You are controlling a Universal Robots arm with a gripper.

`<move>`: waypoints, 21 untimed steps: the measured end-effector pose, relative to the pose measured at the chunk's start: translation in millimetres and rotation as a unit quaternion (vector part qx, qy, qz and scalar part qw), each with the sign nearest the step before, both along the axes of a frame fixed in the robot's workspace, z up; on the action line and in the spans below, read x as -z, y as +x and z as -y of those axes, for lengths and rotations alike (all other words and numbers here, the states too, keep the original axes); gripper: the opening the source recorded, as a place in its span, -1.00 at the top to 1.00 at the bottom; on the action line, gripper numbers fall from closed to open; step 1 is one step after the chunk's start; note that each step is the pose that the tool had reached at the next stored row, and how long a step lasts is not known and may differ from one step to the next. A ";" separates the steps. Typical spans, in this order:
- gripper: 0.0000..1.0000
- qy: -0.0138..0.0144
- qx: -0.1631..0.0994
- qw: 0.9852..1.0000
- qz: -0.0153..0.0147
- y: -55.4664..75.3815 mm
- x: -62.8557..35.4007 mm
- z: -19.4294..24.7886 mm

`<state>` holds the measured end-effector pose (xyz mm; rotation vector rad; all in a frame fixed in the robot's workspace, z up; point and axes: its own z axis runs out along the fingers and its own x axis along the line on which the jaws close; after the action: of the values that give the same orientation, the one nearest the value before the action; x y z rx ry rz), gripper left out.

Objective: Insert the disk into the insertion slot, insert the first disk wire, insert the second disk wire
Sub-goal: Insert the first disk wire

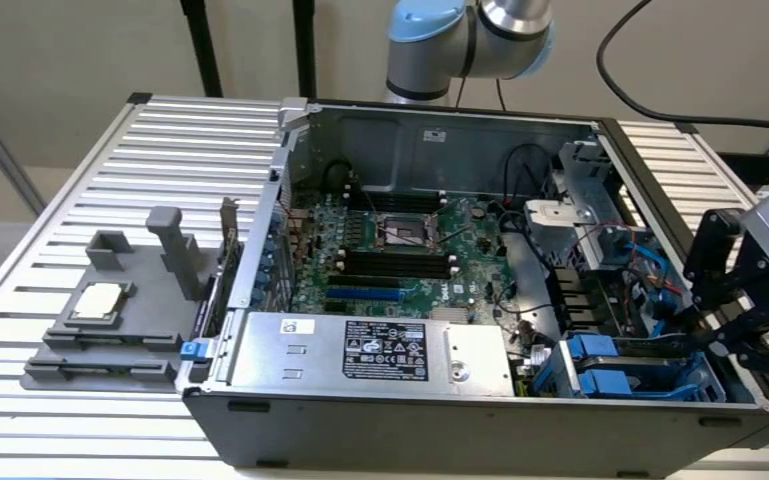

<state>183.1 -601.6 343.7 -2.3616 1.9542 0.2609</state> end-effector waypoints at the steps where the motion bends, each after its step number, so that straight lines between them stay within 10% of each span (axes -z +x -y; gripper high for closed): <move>1: 0.33 0.000 -0.001 1.000 0.000 0.0 0.0 0.0; 6: 0.65 0.001 -0.004 1.000 0.000 0.0 0.1 0.0; 21: 0.67 0.001 -0.006 1.000 -0.004 -21.1 -1.3 -0.9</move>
<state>162.0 -600.7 345.0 -2.3745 1.9436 0.2736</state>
